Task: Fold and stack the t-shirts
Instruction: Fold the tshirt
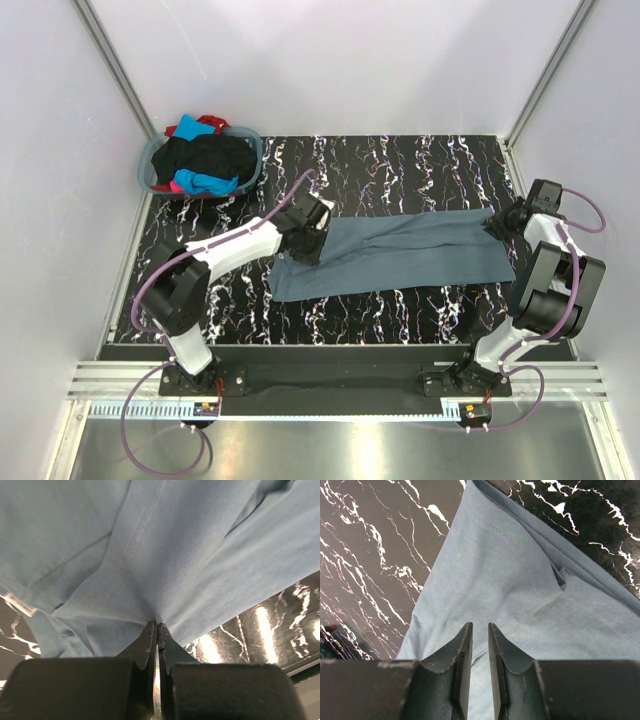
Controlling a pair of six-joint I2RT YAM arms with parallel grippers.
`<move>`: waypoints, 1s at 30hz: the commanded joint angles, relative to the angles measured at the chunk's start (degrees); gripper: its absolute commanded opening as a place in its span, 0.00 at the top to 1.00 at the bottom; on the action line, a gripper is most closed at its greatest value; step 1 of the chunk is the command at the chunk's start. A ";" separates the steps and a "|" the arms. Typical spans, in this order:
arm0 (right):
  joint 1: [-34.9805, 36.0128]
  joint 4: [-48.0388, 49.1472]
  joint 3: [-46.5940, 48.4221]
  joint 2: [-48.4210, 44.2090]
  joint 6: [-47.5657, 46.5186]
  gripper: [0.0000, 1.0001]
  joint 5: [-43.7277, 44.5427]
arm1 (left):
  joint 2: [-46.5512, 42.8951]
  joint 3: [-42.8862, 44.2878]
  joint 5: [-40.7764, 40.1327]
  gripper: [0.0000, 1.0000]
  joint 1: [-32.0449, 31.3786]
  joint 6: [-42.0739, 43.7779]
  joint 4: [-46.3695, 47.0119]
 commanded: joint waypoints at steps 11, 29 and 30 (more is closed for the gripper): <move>0.35 0.33 -0.11 4.15 -0.29 0.74 3.32 | 1.15 -1.95 -5.66 1.00 -3.78 -3.23 0.05; 0.35 0.42 -0.02 4.77 -0.29 0.75 2.36 | -0.17 3.51 -8.75 1.00 -5.54 -9.56 -3.81; 0.35 0.33 -0.11 4.60 -0.38 0.75 2.27 | 1.48 2.81 -8.48 1.00 -5.72 -9.65 -3.81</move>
